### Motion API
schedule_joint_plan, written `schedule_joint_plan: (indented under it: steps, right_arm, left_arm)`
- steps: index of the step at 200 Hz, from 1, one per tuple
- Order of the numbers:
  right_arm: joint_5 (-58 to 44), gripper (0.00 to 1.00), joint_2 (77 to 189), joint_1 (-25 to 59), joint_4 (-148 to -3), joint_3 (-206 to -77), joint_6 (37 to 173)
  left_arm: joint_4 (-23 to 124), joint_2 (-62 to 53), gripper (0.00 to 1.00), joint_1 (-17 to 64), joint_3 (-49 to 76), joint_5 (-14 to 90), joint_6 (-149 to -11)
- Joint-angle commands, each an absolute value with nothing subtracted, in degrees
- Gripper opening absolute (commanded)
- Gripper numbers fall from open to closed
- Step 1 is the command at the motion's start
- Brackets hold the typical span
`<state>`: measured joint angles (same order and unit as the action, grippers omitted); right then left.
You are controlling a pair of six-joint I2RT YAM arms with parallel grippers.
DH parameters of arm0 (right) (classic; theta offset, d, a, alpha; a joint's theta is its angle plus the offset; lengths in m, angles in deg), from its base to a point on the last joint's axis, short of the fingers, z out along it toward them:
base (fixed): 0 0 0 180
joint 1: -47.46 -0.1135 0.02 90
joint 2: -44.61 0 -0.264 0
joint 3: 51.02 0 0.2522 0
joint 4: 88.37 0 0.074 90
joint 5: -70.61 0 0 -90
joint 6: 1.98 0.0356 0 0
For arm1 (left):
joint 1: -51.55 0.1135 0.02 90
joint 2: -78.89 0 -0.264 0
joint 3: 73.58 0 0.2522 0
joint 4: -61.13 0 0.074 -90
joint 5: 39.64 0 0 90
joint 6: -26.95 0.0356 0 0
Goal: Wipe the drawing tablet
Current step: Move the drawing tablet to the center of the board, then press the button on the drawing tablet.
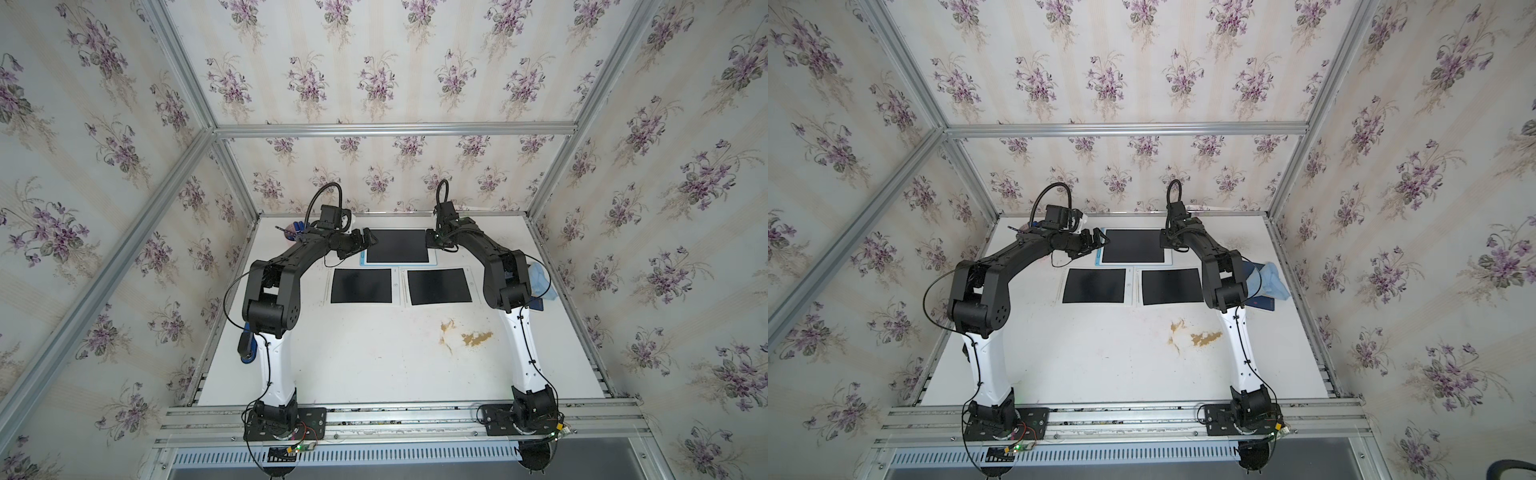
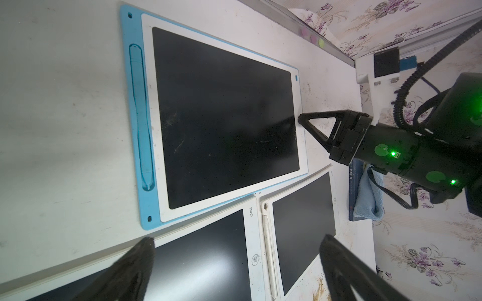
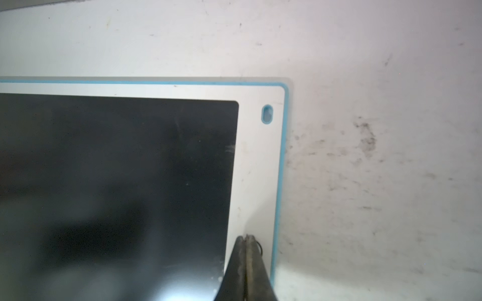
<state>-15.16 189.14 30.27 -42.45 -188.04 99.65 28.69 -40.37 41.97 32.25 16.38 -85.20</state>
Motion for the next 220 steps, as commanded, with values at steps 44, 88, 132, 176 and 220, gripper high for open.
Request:
schedule_joint_plan:
  steps: [44,88,132,176,220]
  right_arm:
    - [-25.45,0.0,171.86,30.48,-49.67,-173.34,104.15]
    - [-27.0,0.0,160.0,34.97,-41.91,-158.96,117.56]
    - [-26.11,0.0,141.75,39.29,-45.95,-130.24,123.5]
    - [-26.95,0.0,141.69,39.3,-46.84,-124.64,121.24]
    - [-21.8,0.0,145.63,39.4,-51.04,-126.72,119.85]
  left_arm:
    - [30.86,-38.89,1.0,42.17,31.43,15.49,-85.42]
    - [34.34,-36.32,1.0,42.15,27.87,13.08,-87.19]
    - [39.58,-32.79,1.0,40.65,22.68,11.61,-89.59]
    - [39.5,-33.6,1.0,39.43,23.63,10.96,-89.94]
    - [39.16,-33.15,1.0,39.04,23.12,10.99,-89.69]
